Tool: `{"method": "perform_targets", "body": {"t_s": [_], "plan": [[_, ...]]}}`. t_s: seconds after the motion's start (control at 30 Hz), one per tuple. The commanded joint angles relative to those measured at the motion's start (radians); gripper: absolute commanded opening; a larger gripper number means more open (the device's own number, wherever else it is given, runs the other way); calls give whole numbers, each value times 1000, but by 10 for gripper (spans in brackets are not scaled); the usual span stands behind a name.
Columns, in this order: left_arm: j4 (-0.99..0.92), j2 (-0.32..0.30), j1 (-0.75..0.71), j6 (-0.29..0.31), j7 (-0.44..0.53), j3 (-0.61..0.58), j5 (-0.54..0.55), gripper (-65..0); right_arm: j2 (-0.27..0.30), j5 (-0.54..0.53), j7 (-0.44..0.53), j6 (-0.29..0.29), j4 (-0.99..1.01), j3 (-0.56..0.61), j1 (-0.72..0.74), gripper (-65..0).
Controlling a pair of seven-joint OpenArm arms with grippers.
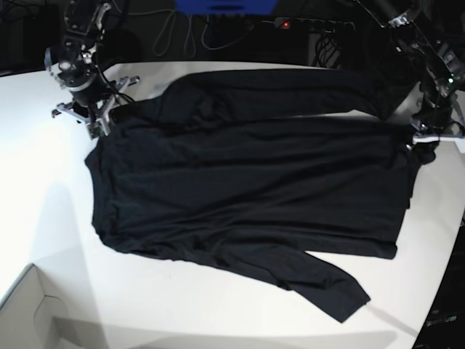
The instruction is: Layout the t-shirt on the table in an organized manner, then fold the t-shirt properly
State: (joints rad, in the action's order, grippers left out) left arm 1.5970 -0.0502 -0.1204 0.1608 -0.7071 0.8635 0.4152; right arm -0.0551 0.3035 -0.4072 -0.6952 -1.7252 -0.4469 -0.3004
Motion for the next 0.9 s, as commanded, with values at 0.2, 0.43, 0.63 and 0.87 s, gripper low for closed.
{"method": "perform_targets", "body": {"t_s": [0.2,0.43,0.63,0.87], "plan": [[21,-12,-32,7,17,-3,14,-628,5,-11,21,-3,-16,-2,0,-506],[26,11,-46,7,17,3,14,-501,4,-11,21,-3,-16,-2,0,-506],[19,16,-57,7,17,3,14,-441,2,-11,21,-3,-16,-2,0,-506],[15,16,-54,7,17,3,14,-426,2,-11,21,-3,-16,-2,-1,-506]]}}
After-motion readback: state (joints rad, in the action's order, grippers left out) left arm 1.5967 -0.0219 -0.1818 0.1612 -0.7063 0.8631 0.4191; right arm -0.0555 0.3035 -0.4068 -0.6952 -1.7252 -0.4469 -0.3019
